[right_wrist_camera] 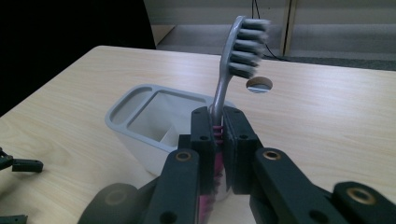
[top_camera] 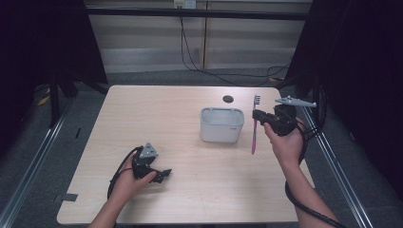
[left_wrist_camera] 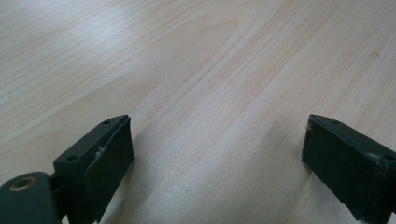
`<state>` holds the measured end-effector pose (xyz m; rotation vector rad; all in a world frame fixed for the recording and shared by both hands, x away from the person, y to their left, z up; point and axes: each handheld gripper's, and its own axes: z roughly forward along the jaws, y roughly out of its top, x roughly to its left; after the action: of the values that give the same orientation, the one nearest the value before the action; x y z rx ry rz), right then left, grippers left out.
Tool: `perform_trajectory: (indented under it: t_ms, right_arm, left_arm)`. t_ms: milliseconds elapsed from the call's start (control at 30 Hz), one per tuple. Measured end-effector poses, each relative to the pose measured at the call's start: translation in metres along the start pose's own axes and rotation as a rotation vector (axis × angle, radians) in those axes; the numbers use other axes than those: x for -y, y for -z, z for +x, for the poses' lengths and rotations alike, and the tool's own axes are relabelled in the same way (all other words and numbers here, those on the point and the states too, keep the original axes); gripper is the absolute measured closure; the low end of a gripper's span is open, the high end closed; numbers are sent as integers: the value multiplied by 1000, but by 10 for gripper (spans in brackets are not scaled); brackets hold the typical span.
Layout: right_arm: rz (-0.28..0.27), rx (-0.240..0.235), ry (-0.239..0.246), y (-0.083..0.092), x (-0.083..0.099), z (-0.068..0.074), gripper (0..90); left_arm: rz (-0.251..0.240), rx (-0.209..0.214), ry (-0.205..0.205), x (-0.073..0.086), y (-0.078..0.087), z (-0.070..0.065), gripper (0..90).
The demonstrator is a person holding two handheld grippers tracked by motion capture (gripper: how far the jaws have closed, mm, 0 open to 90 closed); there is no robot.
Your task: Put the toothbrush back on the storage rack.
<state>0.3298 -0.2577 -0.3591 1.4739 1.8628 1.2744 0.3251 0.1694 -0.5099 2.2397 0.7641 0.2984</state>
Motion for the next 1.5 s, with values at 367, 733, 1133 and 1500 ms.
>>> perform_trajectory:
  t_ms: [367, 733, 1133, 1500]
  right_arm:
    - [-31, 10, 14, 0, -9, 2, 844]
    - [-55, 9, 23, -2, -17, 6, 844]
    - [-82, 16, 34, -3, -30, 11, 844]
    - [-101, 16, 35, -5, -42, 13, 844]
  left_arm:
    - [0, 0, 0, 0, 0, 0, 84]
    - [0, 0, 0, 0, 0, 0, 84]
    - [-6, 0, 4, 0, 0, 0, 85]
    - [-4, -3, 0, 0, 0, 0, 85]
